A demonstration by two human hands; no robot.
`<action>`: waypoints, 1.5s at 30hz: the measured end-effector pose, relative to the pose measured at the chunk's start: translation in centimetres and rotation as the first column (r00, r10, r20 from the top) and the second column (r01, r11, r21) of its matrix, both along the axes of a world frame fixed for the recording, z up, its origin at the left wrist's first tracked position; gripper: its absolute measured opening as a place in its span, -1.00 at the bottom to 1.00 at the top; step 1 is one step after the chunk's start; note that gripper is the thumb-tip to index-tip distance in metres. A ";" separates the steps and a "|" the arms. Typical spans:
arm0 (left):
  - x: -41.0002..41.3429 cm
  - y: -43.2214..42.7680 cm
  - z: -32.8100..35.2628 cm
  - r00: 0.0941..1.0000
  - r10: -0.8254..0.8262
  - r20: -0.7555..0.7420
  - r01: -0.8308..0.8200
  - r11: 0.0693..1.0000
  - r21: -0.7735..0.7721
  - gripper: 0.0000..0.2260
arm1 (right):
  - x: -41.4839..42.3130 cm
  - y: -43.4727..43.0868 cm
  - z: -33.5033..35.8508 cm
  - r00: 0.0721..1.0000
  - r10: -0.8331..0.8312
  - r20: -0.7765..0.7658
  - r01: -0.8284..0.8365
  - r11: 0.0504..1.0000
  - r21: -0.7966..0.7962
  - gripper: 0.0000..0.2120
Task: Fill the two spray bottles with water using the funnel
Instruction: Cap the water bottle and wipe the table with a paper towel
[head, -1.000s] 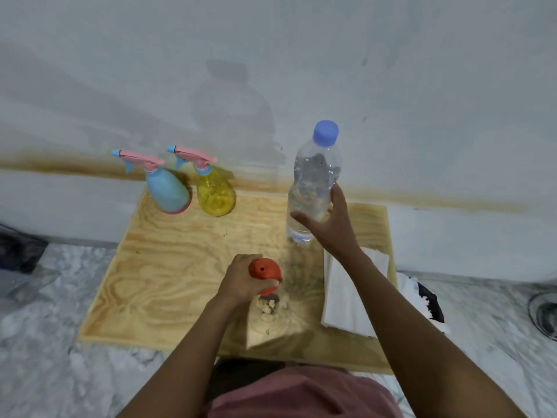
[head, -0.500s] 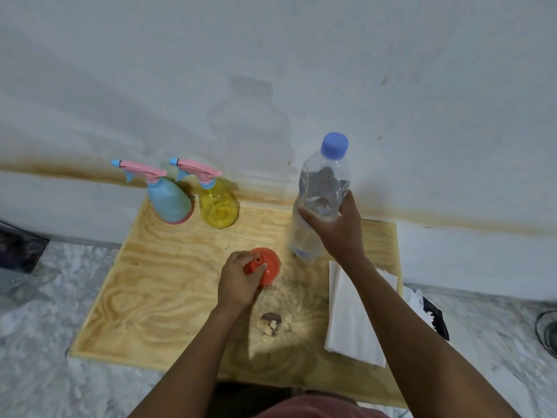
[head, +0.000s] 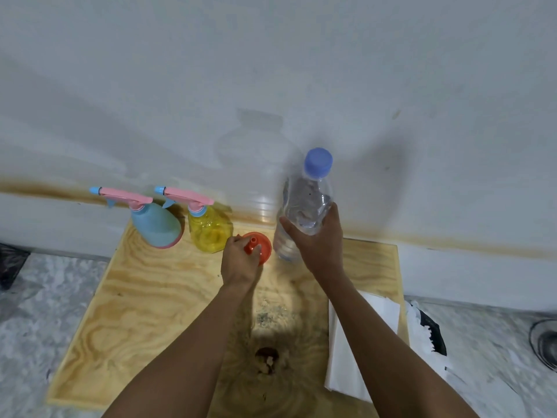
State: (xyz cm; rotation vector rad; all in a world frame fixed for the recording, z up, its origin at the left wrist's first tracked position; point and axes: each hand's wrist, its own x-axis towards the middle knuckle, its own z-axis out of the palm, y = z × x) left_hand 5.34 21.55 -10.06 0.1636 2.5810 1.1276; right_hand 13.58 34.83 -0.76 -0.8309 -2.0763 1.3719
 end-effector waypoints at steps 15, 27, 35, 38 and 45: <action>0.3 -0.8 -0.4 0.998 -0.043 -0.043 0.045 0.999 0.031 -0.52 | -0.2 0.0 0.6 0.981 -0.071 0.178 0.013 0.953 0.303 -0.02; 13.4 -3.9 -2.6 0.842 -0.535 -0.061 0.487 0.805 -0.338 -0.37 | 15.0 1.2 -3.8 0.900 -0.173 0.399 0.058 0.957 0.285 -0.67; 13.7 -3.0 -2.7 0.774 -0.619 0.133 0.590 0.628 -0.508 -0.29 | 23.4 -0.4 -8.5 0.611 -0.237 0.756 0.141 0.972 0.191 -0.52; 13.7 -3.0 -2.4 0.781 -0.610 0.131 0.581 0.634 -0.511 -0.23 | 24.2 -0.5 -9.6 0.592 -0.258 0.763 0.166 0.966 0.198 -0.51; 13.6 -2.7 -2.1 0.778 -0.604 0.170 0.589 0.610 -0.530 -0.16 | 24.4 0.1 -10.6 0.596 -0.332 0.731 0.253 0.942 0.222 -0.51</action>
